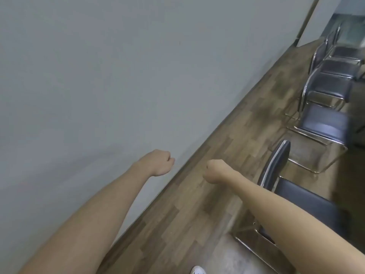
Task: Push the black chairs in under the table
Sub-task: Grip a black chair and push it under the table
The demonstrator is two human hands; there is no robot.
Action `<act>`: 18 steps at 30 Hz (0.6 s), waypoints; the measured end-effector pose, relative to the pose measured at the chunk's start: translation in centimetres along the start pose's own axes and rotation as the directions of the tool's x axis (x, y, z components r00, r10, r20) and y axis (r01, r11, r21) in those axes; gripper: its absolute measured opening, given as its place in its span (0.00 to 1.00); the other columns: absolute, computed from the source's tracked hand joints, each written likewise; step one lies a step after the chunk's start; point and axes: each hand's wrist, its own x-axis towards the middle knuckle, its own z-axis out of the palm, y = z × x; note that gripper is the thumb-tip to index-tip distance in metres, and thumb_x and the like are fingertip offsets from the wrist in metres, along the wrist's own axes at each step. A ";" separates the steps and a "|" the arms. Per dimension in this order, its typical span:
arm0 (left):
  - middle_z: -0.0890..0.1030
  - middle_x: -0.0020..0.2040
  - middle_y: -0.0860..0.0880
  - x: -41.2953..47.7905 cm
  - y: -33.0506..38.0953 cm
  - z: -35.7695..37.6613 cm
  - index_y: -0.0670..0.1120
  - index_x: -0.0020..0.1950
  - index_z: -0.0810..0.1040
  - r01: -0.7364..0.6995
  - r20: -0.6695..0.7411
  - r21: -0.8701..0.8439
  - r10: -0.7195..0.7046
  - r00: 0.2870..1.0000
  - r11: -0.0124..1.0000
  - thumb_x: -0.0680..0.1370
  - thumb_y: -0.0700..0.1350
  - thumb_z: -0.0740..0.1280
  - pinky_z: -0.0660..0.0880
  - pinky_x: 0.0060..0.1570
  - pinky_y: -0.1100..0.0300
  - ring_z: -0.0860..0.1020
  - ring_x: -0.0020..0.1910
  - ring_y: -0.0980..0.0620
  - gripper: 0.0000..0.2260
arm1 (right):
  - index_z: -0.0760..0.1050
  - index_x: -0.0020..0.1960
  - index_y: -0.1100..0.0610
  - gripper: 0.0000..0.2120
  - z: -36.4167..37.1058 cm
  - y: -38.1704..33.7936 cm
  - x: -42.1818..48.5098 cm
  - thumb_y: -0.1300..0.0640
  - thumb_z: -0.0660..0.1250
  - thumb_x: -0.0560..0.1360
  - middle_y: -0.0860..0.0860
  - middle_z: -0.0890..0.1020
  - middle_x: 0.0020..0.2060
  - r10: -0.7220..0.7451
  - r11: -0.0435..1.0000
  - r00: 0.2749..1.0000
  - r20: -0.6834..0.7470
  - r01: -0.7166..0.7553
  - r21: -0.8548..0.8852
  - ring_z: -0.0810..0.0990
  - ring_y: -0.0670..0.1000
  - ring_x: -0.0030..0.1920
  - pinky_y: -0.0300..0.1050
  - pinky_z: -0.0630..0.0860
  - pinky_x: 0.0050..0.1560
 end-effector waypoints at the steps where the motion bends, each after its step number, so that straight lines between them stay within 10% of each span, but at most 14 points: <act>1: 0.75 0.43 0.46 0.6 0.6 0.1 0.46 0.40 0.68 -0.023 0.000 0.014 0.023 1.000 1.000 0.81 0.51 0.50 0.65 0.34 0.57 0.72 0.39 0.48 0.16 | 0.76 0.55 0.63 0.14 0.1 0.6 0.3 0.59 0.56 0.76 0.58 0.80 0.54 0.016 1.000 1.000 0.008 -0.016 0.007 0.80 0.57 0.55 0.49 0.79 0.55; 18: 0.78 0.50 0.45 11.0 6.7 1.6 0.43 0.55 0.75 -0.253 0.143 0.199 0.228 0.963 0.947 0.81 0.52 0.52 0.72 0.43 0.56 0.76 0.47 0.46 0.17 | 0.75 0.61 0.63 0.16 1.5 8.4 3.5 0.56 0.60 0.78 0.57 0.79 0.57 0.237 0.955 0.971 0.040 -0.240 0.176 0.79 0.57 0.58 0.47 0.76 0.54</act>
